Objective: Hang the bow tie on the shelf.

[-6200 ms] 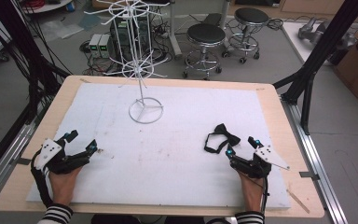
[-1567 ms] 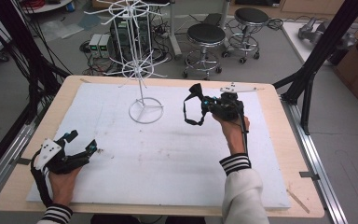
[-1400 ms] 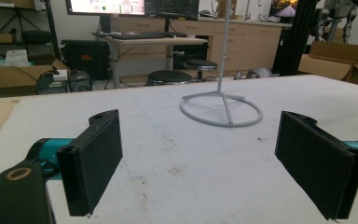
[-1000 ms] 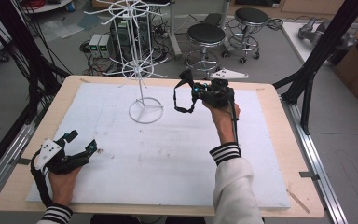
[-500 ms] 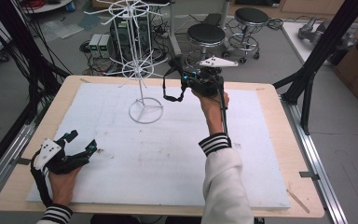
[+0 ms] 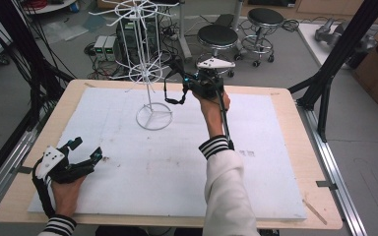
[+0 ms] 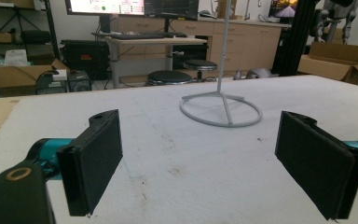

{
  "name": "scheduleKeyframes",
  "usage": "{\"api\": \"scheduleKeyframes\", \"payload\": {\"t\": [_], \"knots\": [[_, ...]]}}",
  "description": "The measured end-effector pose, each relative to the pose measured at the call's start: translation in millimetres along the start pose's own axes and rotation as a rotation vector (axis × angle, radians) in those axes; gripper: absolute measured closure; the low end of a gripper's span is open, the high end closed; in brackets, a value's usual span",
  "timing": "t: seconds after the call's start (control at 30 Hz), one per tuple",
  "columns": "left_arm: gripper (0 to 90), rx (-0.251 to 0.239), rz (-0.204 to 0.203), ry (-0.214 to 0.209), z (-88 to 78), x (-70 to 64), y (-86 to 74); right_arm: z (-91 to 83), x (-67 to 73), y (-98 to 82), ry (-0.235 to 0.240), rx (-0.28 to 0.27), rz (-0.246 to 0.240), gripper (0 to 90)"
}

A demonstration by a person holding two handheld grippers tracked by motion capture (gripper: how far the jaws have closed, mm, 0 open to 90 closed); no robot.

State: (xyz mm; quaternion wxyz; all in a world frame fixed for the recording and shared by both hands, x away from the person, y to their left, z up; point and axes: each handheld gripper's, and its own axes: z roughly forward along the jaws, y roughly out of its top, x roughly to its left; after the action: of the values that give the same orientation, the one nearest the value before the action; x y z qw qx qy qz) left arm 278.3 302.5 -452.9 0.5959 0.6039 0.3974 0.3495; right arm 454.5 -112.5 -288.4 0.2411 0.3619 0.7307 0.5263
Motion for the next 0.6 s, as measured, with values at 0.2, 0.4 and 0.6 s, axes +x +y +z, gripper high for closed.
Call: {"api": "scheduleKeyframes", "payload": {"t": [0.2,0.4,0.6], "knots": [[15.2,0.0,0.0,-0.001,0.0,-0.1,0.0,12.6,1.3,-6.2,0.0,0.011,0.015,83.2],[15.2,0.0,0.0,-0.001,0.0,-0.2,0.1,23.9,3.8,-14.8,-0.008,0.031,0.014,83.3],[15.2,0.0,-0.001,-0.001,-0.1,-0.1,0.1,29.9,4.1,-21.7,-0.013,0.051,0.016,83.3]]}}
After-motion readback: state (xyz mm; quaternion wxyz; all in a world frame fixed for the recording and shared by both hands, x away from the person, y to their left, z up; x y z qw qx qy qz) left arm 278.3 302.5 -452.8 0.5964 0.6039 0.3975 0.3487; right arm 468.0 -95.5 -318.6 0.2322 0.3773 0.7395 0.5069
